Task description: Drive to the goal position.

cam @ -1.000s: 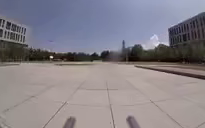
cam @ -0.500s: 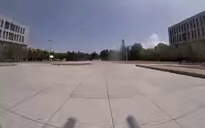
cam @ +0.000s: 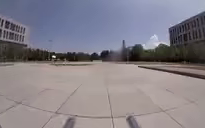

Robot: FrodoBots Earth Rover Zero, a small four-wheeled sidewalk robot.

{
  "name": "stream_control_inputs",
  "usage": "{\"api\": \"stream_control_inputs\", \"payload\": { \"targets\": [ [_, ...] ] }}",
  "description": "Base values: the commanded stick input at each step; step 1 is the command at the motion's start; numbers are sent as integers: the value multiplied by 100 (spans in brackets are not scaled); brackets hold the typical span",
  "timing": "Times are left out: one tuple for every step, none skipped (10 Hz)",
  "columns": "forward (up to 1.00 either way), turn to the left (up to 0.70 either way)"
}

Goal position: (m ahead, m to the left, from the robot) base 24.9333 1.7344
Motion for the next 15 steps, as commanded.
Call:
{"api": "stream_control_inputs", "payload": {
  "targets": [
    [100, 0],
    [100, 0],
    [100, 0],
    [100, 0],
    [100, 0],
    [100, 0],
    [100, 0],
    [100, 0],
    [100, 0],
    [100, 0],
    [100, 0],
    [100, 0],
    [100, 0],
    [100, 0],
    [100, 0]
  ]
}}
